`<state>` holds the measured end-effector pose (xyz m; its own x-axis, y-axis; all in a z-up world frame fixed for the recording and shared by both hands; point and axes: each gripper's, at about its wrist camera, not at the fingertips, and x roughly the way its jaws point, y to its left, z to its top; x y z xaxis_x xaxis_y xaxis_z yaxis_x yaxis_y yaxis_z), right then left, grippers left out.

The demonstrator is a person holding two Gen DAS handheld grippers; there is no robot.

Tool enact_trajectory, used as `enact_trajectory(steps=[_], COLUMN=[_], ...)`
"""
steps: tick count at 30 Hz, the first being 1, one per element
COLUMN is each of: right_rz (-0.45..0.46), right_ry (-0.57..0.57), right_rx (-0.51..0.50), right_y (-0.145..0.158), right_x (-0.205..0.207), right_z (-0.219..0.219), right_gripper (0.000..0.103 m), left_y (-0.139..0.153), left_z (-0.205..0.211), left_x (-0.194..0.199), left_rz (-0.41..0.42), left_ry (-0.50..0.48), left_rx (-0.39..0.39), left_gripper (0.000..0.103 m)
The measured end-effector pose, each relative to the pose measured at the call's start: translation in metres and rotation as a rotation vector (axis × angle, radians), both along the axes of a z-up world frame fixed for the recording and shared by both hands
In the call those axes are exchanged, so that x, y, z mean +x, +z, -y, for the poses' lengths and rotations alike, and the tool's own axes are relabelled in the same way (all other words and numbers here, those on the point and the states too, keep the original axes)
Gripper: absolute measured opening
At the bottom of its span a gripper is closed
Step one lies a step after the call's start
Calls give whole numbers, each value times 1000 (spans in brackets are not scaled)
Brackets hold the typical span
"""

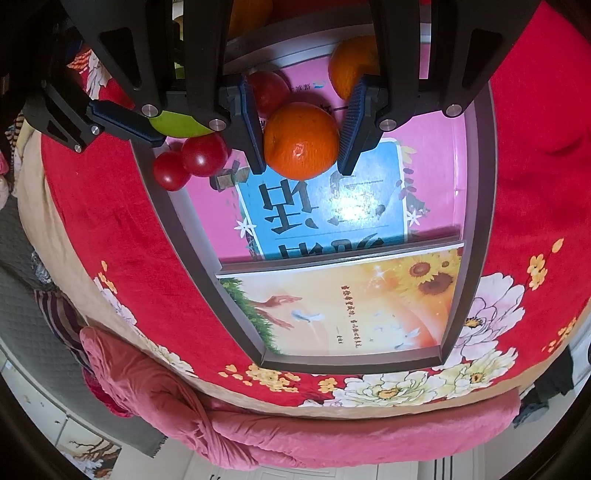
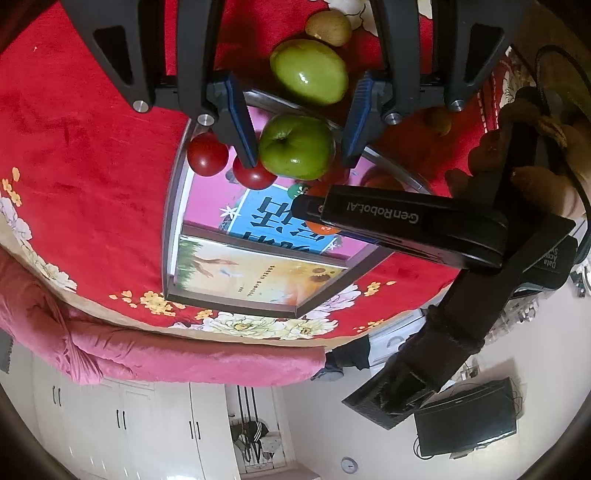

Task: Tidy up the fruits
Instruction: 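Carry the mandarin and the green lime over the tray rim onto the workbook, then open the right tool to release the lime while the left tool releases the mandarin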

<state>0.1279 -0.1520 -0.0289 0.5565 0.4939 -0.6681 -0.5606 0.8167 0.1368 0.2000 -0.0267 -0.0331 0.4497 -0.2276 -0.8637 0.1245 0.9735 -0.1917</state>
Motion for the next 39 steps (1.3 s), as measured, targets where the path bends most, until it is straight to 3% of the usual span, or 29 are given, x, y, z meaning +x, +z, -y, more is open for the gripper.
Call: enact_trajectory(steps=[15,28,35,39], right_rz=[55,57,71,93], right_ry=[-64,-94,-143,-176], right_rx=[-32,-40,-84,-111], right_y=[12,14,19,26], right_x=[-6,-4,-5,-9], right_z=[6,10,12,13], right_gripper=[66,71,73,83], left_y=[0,0,4,6], left_z=[-4,-5,-5,-6], left_x=[-2,-3,-8,-11], left_rz=[-9,-14,-11,-8], left_ry=[0,1,-1,-2], left_rx=[-16,-21,-40,-41], left_gripper=[42,43,51,51])
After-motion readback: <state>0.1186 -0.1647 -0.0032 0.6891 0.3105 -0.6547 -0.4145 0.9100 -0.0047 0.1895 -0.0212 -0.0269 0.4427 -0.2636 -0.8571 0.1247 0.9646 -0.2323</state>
